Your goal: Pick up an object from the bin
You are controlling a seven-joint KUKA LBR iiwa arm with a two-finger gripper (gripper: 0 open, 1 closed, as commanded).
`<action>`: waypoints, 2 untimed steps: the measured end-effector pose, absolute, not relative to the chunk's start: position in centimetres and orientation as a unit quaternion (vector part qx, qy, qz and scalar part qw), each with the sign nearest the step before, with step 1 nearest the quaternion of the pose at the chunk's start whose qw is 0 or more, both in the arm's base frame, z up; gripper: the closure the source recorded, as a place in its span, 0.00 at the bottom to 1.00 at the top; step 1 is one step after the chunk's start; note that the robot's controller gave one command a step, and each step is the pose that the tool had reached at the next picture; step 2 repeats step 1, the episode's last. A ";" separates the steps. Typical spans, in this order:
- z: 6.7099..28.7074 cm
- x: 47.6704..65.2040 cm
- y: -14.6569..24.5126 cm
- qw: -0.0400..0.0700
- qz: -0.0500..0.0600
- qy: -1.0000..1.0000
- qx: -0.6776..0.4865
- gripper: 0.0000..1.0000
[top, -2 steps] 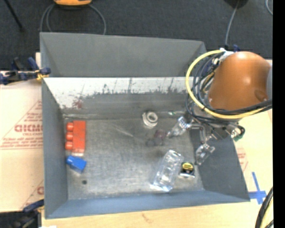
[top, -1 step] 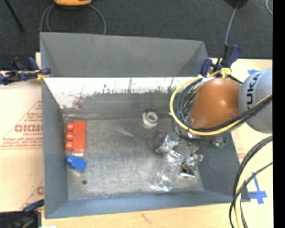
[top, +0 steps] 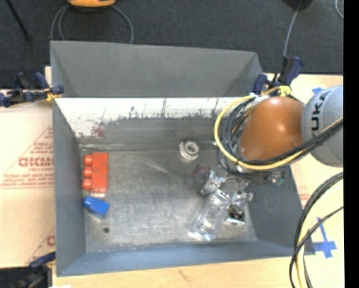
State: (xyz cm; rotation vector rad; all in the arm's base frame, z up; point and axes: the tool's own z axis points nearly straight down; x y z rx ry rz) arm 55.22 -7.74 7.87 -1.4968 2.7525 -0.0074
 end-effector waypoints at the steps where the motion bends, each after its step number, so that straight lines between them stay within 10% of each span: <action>1: 23.8 55.2 -8.7 0.003 -0.002 0.860 -0.510 1.00; 2: 23.8 55.2 -8.7 0.003 -0.002 0.860 -0.510 1.00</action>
Offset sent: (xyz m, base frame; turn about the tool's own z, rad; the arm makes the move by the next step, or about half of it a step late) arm -0.0013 -0.0083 0.1558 -0.0778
